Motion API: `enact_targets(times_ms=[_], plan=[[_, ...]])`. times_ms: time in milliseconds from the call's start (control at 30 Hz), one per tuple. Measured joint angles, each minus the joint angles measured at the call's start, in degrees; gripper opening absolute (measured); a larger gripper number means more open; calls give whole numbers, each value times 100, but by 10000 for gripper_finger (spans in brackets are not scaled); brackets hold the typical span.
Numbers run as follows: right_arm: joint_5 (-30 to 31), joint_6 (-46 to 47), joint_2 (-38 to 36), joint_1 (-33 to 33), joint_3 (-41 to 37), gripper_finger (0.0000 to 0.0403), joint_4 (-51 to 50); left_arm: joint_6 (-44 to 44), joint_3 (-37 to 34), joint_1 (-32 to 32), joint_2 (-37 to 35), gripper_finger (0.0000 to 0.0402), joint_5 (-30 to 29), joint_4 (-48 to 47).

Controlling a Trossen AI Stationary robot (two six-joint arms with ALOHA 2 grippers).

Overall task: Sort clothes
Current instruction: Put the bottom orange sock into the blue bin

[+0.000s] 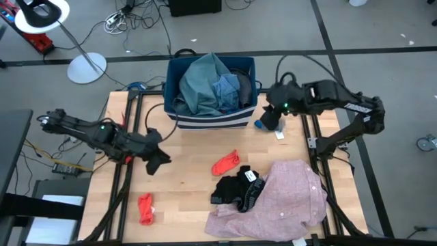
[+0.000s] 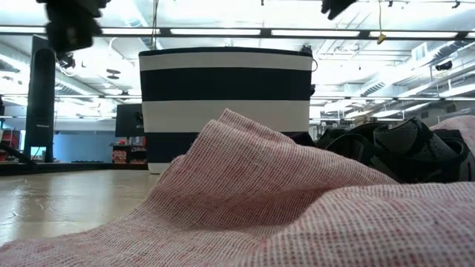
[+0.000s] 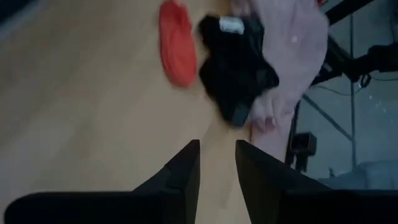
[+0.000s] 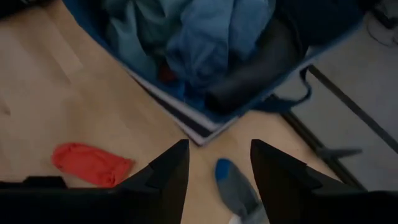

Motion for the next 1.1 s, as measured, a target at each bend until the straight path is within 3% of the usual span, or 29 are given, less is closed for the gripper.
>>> enact_targets(times_ms=[367,733,1100], plan=[[50,1775,-382,704,-1734,171,921,-2760,-3,-938,235,106,-77,-1268],[51,3364,-399,1522,-2745,171,2069,-3963,-5,-1820,995,106,-306,-1598],[166,4381,-392,2297,-3272,171,2981,-5269,-5,-3195,1972,105,-72,-1300]])
